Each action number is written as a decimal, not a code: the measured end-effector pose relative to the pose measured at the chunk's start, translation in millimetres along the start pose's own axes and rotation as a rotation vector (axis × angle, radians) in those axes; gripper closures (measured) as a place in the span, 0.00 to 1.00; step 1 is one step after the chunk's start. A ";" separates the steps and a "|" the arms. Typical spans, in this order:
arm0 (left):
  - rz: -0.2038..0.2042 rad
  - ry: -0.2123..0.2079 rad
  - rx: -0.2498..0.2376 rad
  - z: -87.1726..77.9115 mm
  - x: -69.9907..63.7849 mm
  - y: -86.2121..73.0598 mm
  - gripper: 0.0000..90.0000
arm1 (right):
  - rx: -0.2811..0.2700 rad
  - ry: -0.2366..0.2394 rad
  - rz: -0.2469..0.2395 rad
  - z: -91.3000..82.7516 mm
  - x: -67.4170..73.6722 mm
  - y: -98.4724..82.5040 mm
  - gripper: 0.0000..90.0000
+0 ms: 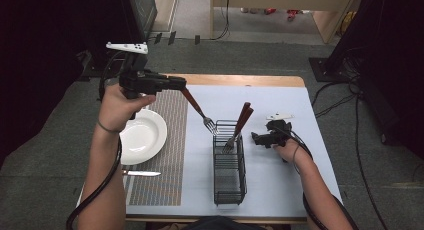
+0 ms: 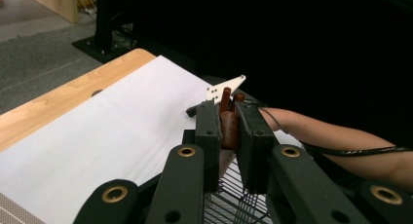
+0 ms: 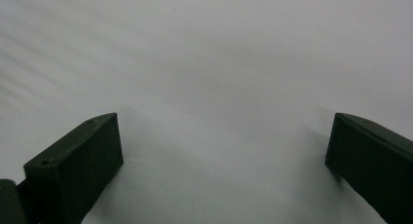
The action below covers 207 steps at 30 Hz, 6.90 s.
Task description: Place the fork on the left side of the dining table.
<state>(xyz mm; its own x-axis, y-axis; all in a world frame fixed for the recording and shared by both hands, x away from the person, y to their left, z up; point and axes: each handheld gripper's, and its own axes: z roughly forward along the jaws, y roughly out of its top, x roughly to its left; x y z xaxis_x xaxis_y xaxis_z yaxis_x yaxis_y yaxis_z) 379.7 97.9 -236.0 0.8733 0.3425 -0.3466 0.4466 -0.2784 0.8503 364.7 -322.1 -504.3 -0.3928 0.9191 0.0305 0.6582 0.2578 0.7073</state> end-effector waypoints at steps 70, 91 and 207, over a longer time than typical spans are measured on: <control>-0.362 0.502 -0.104 -47.9 176.1 -76.4 0.91 | -0.003 -0.003 0.000 -0.2 0.4 -0.4 0.00; -0.450 0.564 -0.123 -60.9 206.3 -105.9 0.88 | -0.003 -0.003 0.000 -0.2 0.5 -0.4 0.00; -0.578 0.662 -0.009 -68.0 247.1 -175.2 0.42 | -0.003 -0.002 0.001 0.0 0.3 -0.3 0.00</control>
<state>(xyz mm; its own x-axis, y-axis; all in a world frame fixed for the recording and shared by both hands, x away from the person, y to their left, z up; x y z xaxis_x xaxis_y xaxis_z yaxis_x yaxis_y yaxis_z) 504.0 292.3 -443.7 0.2175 0.8787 -0.4249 0.7800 0.1052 0.6168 364.5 -321.9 -504.5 -0.3906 0.9201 0.0300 0.6567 0.2556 0.7095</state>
